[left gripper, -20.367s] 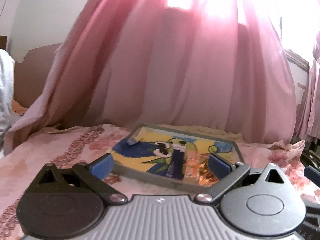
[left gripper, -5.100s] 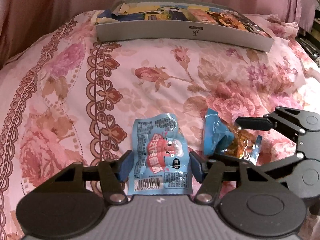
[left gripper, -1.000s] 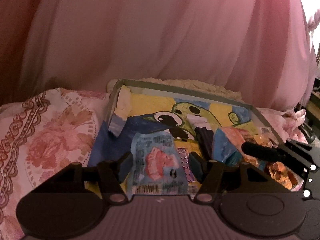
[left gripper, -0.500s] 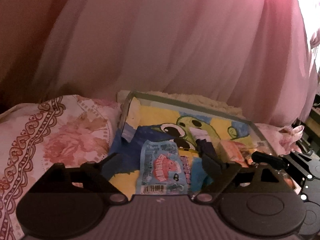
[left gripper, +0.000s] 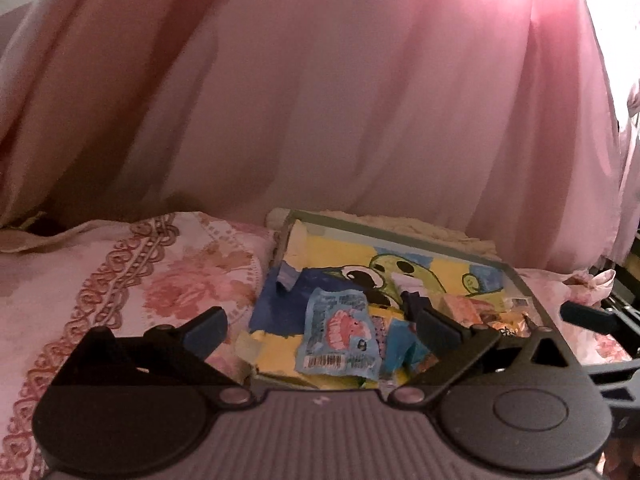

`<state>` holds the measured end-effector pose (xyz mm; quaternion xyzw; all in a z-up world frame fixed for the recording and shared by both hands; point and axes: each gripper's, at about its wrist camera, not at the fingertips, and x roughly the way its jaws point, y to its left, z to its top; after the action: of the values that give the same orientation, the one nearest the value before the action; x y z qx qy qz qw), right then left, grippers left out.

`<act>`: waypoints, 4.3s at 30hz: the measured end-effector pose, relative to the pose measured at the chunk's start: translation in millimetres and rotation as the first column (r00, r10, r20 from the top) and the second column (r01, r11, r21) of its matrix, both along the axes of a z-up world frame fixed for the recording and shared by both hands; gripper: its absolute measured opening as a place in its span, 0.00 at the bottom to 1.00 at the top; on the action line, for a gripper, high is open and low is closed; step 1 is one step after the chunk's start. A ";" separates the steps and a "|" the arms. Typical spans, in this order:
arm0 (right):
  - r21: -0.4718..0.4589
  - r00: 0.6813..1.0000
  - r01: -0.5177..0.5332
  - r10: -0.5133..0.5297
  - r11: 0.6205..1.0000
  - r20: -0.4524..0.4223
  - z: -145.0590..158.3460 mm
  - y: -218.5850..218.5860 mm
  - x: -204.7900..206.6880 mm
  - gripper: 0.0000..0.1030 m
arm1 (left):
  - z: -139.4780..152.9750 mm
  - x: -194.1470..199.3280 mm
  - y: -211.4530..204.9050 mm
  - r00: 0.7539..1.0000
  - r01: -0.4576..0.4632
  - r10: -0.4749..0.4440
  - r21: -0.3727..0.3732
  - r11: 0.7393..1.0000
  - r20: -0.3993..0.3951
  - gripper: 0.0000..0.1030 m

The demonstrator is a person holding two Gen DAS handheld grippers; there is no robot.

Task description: Organize snacks

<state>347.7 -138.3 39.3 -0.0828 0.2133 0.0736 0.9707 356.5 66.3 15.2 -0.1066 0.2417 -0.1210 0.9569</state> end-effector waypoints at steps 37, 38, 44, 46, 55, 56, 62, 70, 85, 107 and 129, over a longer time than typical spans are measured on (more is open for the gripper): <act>0.103 0.988 0.109 -0.119 0.989 0.096 48.0 -31.7 -150.1 0.99 | 33.1 -151.8 -11.8 0.995 -0.054 0.052 0.021 0.998 0.080 1.00; 0.106 0.988 0.113 -0.123 0.988 0.097 45.8 -32.2 -154.7 0.99 | 32.6 -155.8 -12.1 0.995 -0.053 0.051 0.024 0.998 0.081 1.00; 0.114 0.987 0.126 -0.136 0.985 0.087 32.7 -32.1 -178.2 0.99 | 28.1 -184.3 -13.0 0.995 -0.072 0.068 0.056 0.996 0.077 1.00; 0.119 0.987 0.129 -0.139 0.984 0.080 28.3 -32.1 -187.9 0.99 | 24.8 -194.6 -13.5 0.993 -0.092 0.087 0.074 0.993 0.075 1.00; 0.137 0.987 0.143 -0.151 0.980 0.056 9.0 -31.5 -223.6 0.99 | 9.4 -232.5 -13.1 0.991 -0.133 0.128 0.121 0.984 0.048 1.00; 0.135 0.987 0.145 -0.153 0.980 0.057 7.5 -31.2 -226.3 0.99 | 7.6 -235.9 -12.9 0.991 -0.132 0.128 0.119 0.984 0.042 1.00; 0.149 0.986 0.149 -0.159 0.978 0.059 -1.9 -33.4 -241.2 0.99 | -1.6 -251.2 -18.6 0.994 -0.108 0.105 0.157 0.982 0.025 1.00; 0.154 0.986 0.149 -0.158 0.977 0.047 -11.9 -37.9 -256.5 0.99 | -11.6 -260.4 -21.5 0.994 -0.105 0.107 0.178 0.978 0.002 1.00; 0.167 0.989 0.146 -0.150 0.975 0.013 -25.6 -37.9 -258.7 0.99 | -15.0 -265.2 -20.9 0.994 -0.101 0.106 0.194 0.976 -0.017 1.00; 0.163 0.991 0.129 -0.133 0.978 0.015 -24.9 -35.8 -260.3 0.99 | -16.9 -266.1 -16.5 0.993 -0.108 0.116 0.176 0.978 -0.036 1.00; 0.163 0.991 0.129 -0.133 0.978 0.015 -25.1 -35.5 -261.7 0.99 | -18.8 -267.5 -15.2 0.992 -0.110 0.118 0.172 0.979 -0.040 1.00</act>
<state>86.0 -173.8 14.2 0.0095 0.1988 0.0257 0.9796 88.9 51.0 -3.6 -0.0415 0.2687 -0.0423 0.9614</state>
